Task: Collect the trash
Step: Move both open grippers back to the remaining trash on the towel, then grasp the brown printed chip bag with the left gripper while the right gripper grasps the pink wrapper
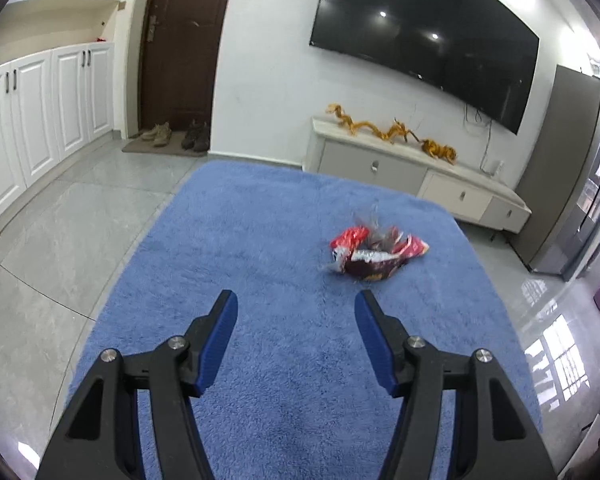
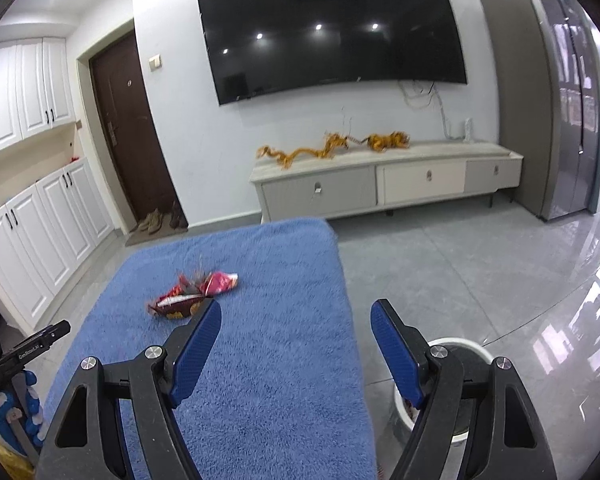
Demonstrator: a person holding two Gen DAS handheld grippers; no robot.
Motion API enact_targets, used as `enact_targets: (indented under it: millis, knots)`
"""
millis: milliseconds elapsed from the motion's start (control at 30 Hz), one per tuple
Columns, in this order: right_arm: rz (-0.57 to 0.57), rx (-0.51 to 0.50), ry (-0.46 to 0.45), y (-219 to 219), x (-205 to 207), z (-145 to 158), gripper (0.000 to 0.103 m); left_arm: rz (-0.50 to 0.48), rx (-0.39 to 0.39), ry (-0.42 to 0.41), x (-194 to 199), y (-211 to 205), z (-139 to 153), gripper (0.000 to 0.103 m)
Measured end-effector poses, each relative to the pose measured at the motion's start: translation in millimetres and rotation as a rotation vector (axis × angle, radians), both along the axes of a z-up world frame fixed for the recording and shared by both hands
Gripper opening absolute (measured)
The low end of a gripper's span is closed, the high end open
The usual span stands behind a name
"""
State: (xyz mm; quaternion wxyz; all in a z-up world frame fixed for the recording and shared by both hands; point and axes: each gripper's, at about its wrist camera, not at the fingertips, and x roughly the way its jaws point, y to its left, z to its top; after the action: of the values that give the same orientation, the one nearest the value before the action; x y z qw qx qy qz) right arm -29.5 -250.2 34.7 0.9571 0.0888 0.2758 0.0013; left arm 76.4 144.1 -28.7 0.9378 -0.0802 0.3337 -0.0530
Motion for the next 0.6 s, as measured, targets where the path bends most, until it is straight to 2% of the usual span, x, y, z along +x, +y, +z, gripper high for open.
enact_targets:
  millis: [167,433,600]
  knots:
    - [0.045,0.009,0.057,6,32,-25,0.075,-0.100,-0.014,0.009,17,-19,-11,0.059]
    - [0.107,0.037,0.137,11,93,-62,0.075,-0.342,0.049,-0.001,68,-75,-14,0.059]
    - [0.152,0.051,0.170,18,131,-81,0.075,-0.448,0.077,0.039,109,-100,-27,0.059]
